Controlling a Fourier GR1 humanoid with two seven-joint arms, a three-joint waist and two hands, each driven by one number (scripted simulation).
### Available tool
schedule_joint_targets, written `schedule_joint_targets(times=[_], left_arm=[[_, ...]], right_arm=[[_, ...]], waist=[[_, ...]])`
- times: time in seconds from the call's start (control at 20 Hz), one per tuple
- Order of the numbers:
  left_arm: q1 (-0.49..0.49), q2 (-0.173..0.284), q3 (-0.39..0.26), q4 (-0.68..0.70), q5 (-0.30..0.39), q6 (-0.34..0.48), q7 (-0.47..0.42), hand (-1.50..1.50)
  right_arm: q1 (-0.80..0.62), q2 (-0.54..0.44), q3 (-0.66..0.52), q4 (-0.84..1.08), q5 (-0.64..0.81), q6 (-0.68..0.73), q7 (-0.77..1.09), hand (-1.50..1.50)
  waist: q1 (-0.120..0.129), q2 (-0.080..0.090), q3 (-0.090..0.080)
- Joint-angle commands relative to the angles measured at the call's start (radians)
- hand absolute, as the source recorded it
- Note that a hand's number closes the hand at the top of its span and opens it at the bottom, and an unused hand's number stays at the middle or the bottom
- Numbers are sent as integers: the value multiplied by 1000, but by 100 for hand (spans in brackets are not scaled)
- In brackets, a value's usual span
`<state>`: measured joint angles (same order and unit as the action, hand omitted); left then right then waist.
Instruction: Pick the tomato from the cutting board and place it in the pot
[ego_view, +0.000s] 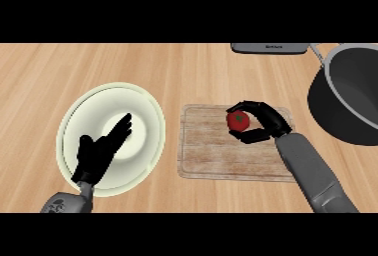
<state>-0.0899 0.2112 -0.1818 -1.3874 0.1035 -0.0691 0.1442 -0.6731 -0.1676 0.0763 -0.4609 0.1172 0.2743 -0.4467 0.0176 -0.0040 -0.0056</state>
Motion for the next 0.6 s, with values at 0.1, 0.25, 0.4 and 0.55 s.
schedule_joint_targets(times=[0.1,0.25,0.4,0.55], left_arm=[[-26,-21,6,-13,-10,8,50,0],[-23,-24,11,-3,-9,0,29,0],[22,18,50,-26,9,0,14,0],[66,27,88,-11,15,31,4,0]], right_arm=[[-1,42,-31,143,4,22,-117,150],[14,71,-47,165,-8,27,-181,150],[197,-198,-179,139,-106,24,-256,150],[285,-384,-287,158,-178,27,-289,150]], waist=[[3,12,7],[4,13,7],[-72,3,8],[-155,0,8]])
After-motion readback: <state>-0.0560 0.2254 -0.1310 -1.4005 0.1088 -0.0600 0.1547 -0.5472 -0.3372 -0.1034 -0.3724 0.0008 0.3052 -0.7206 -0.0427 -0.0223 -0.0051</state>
